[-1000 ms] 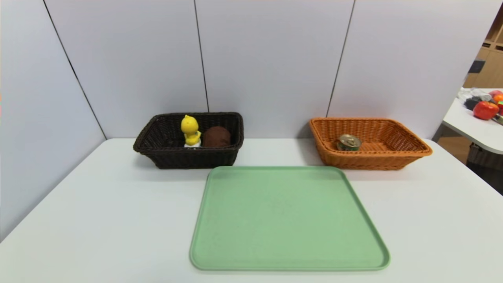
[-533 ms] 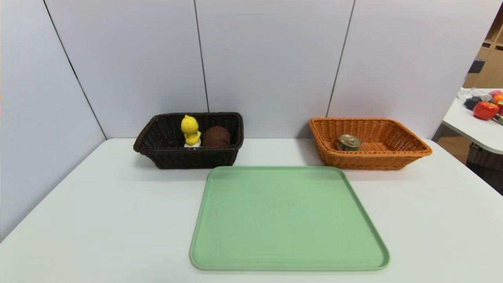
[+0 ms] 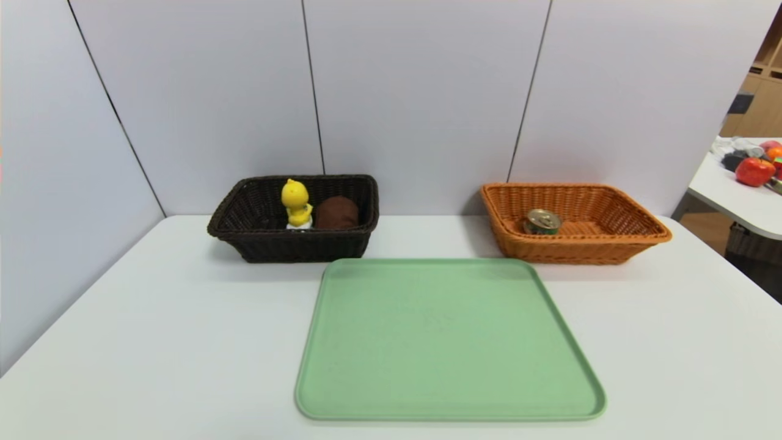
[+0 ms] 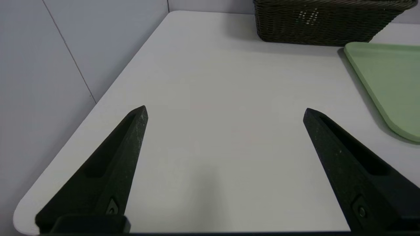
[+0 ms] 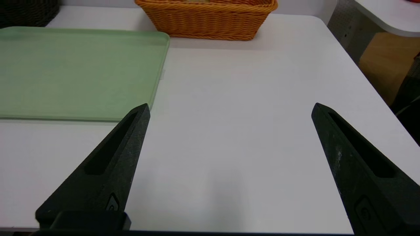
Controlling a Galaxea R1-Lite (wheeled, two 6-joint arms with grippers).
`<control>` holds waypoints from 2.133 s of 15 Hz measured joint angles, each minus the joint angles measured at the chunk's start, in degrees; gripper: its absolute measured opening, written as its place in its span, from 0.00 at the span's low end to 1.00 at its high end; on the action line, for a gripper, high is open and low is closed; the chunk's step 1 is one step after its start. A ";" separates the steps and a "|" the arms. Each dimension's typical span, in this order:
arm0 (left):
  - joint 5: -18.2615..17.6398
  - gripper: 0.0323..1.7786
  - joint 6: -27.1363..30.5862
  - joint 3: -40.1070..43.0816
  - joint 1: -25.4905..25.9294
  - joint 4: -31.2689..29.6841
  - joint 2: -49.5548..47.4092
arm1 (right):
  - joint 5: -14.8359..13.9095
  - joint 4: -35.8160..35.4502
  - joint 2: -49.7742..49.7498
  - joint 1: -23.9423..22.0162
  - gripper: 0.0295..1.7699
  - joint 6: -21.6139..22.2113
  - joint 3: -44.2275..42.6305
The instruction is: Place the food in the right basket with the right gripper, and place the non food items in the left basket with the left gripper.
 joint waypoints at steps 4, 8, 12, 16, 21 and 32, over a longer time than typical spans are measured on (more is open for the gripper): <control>-1.90 0.95 1.30 4.22 -0.05 -8.30 -0.51 | 0.06 -9.90 -2.82 -0.06 0.96 -0.13 5.72; -2.43 0.95 3.16 11.45 -0.05 -16.31 -0.60 | -0.13 -21.28 -4.91 -0.11 0.96 -0.88 14.75; -6.53 0.95 3.79 14.20 -0.05 -18.69 -0.60 | 1.39 -25.49 -5.42 -0.11 0.96 -0.99 20.70; -7.88 0.95 3.79 14.95 -0.05 -15.08 -0.59 | 1.69 -23.60 -5.50 -0.11 0.96 -0.68 23.38; -7.80 0.95 2.72 14.99 -0.05 -15.10 -0.59 | 1.73 -23.49 -5.50 -0.11 0.96 -0.49 23.52; -7.70 0.95 1.38 14.99 -0.02 -15.10 -0.59 | 1.57 -23.74 -5.50 -0.11 0.96 2.62 23.63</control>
